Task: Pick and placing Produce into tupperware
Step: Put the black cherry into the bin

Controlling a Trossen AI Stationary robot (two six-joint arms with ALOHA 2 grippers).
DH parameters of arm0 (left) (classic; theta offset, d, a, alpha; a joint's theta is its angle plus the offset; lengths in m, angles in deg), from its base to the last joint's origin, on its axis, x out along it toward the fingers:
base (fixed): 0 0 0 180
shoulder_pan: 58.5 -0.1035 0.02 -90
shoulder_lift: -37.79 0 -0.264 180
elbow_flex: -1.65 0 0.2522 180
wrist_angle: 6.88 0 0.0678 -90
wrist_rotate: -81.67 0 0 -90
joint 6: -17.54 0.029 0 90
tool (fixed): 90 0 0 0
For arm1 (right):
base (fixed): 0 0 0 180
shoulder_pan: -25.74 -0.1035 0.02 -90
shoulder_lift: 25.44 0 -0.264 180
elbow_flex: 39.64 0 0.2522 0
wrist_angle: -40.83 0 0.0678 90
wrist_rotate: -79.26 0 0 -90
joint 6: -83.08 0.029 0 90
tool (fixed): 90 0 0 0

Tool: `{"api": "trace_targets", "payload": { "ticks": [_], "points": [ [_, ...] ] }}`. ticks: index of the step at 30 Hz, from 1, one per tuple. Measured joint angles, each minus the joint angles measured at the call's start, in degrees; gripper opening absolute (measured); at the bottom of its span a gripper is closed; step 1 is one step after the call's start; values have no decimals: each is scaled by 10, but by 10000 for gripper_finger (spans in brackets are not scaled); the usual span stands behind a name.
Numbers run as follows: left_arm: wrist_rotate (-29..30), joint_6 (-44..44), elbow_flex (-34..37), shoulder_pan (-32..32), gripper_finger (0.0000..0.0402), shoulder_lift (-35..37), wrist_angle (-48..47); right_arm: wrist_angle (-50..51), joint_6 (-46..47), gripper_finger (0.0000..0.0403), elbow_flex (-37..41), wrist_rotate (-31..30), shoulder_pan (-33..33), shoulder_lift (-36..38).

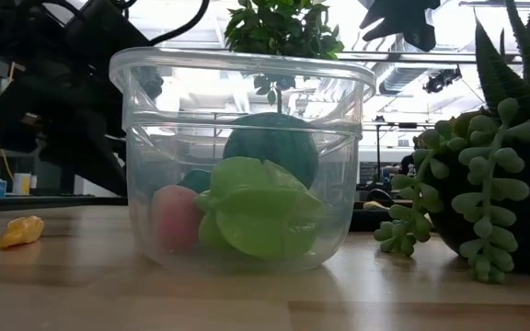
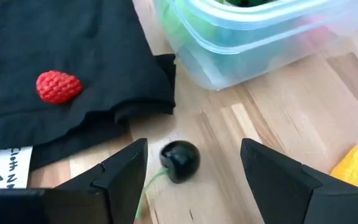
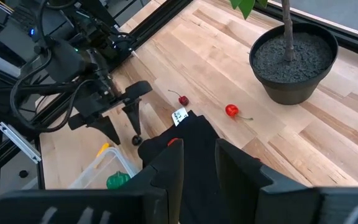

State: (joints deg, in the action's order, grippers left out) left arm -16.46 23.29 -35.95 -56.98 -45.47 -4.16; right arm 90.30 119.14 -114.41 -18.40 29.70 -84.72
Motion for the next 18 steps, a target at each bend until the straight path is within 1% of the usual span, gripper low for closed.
{"api": "trace_targets", "payload": {
  "ticks": [6,12,18],
  "points": [
    [0,28,-1,0,248,-12,-4,0,0,83,0,0,0,0],
    [3,28,-9,0,248,-45,0,0,0,83,0,0,0,0],
    [14,29,-19,-1,248,-52,1,0,0,83,0,0,0,0]
  ]
}}
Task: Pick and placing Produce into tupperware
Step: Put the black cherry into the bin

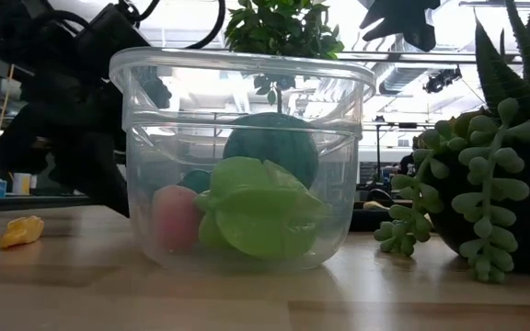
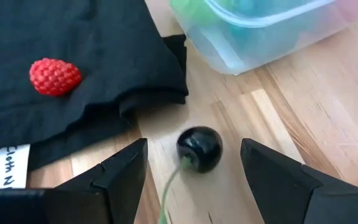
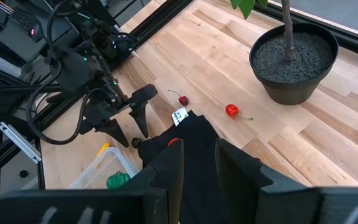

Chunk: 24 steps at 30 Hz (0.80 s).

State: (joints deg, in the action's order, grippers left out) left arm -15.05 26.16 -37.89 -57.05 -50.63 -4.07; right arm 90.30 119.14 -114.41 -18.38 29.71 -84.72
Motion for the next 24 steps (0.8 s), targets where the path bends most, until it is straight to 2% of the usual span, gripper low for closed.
{"api": "trace_targets", "payload": {
  "ticks": [17,24],
  "points": [
    [-1,-2,0,0,247,0,-4,0,0,83,0,0,0,0],
    [-1,-14,0,0,197,0,-2,0,-1,83,0,0,0,0]
  ]
}}
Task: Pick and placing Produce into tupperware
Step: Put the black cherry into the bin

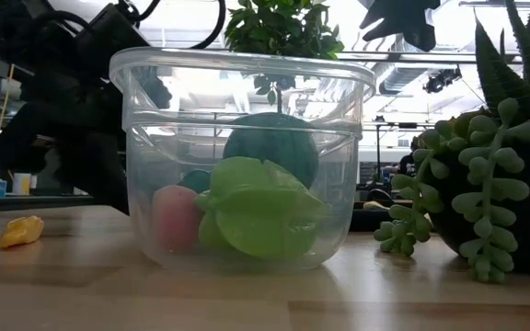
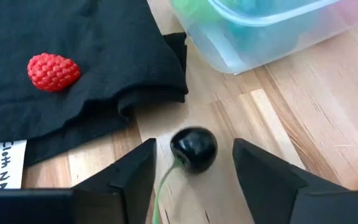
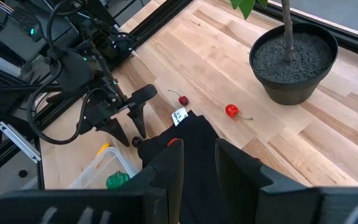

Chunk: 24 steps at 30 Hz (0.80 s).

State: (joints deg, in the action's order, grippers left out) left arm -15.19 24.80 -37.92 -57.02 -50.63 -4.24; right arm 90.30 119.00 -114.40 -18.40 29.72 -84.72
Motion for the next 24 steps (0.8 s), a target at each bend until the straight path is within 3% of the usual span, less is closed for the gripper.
{"api": "trace_targets", "payload": {
  "ticks": [7,24],
  "points": [
    [0,-1,0,0,156,0,2,0,-1,83,0,0,0,0],
    [-15,-22,0,0,154,-33,25,0,-1,83,0,0,0,0]
  ]
}}
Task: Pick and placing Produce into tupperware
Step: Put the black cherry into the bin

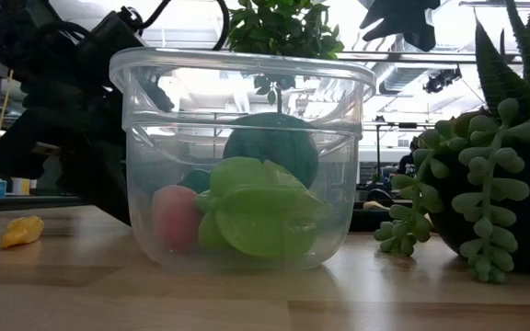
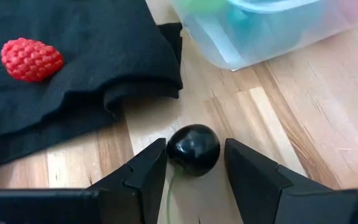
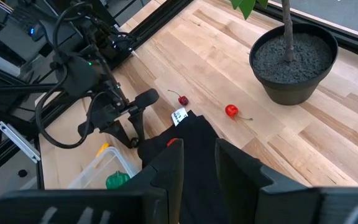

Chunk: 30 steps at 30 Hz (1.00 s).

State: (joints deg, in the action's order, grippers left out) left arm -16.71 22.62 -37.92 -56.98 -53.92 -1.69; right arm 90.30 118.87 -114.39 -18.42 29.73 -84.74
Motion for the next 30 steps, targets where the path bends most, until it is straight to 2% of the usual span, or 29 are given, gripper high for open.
{"api": "trace_targets", "payload": {
  "ticks": [9,17,25,30],
  "points": [
    [4,5,-7,0,149,1,5,0,0,83,0,0,0,0],
    [-2,4,-7,0,95,1,1,0,-2,83,0,0,0,0],
    [-2,-9,-8,0,122,1,-2,0,-2,83,0,0,0,0],
    [-20,-24,-8,0,102,1,-2,0,-2,83,0,0,0,0]
  ]
}}
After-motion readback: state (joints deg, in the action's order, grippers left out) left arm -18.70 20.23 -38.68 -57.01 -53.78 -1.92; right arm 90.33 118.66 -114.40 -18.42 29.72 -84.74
